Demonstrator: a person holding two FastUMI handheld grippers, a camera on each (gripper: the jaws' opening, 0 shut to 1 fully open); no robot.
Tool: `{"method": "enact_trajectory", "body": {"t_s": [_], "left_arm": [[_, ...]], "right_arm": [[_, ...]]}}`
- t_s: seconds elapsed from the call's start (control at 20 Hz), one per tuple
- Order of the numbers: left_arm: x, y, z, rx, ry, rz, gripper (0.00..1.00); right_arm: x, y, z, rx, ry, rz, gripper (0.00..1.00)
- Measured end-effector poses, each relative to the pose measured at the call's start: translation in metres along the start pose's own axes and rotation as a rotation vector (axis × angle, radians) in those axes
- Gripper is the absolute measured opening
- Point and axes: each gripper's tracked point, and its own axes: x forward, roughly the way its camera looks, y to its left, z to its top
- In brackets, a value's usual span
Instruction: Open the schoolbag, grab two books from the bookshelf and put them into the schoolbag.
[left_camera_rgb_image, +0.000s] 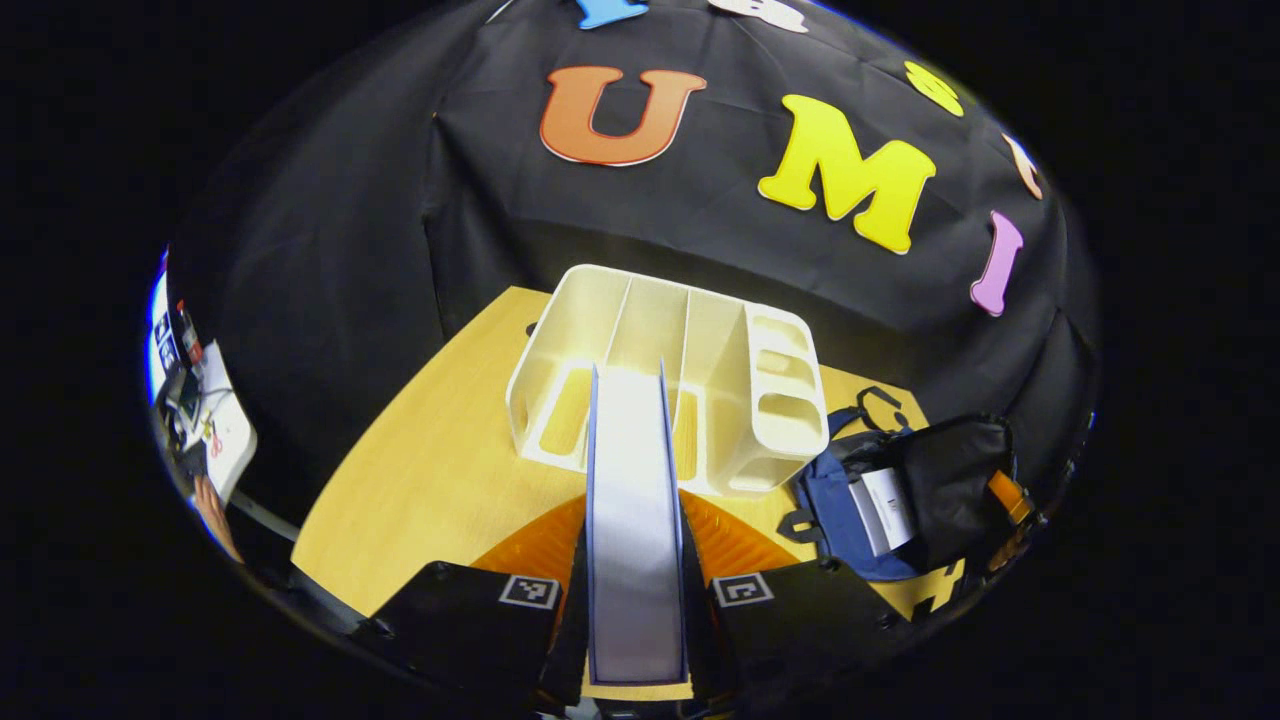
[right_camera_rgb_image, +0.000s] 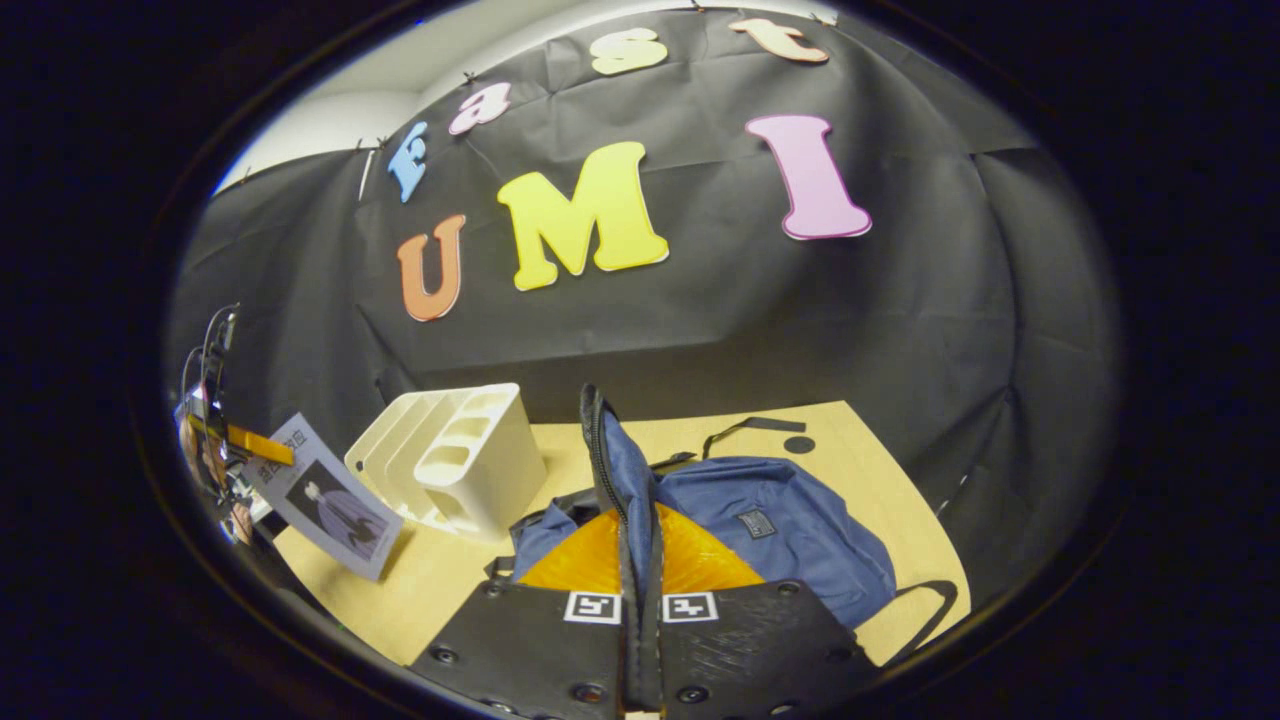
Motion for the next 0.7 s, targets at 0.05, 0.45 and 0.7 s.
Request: {"method": "enact_trajectory", "body": {"t_s": [0.05,0.45,0.7], "left_arm": [[-0.004,0.002,-0.006,-0.039,0.0,-0.02,0.42],[-0.015,0.019,-0.035,-0.413,-0.019,-0.167,0.42],[0.0,-0.007,-0.035,-0.646,-0.059,-0.363,0.42]], "right_arm": [[0.001,0.002,-0.001,0.0,0.004,0.003,0.01],[0.004,0.003,-0.004,0.02,0.023,0.015,0.01],[0.01,0.009,0.003,-0.007,0.029,0.015,0.01]]}}
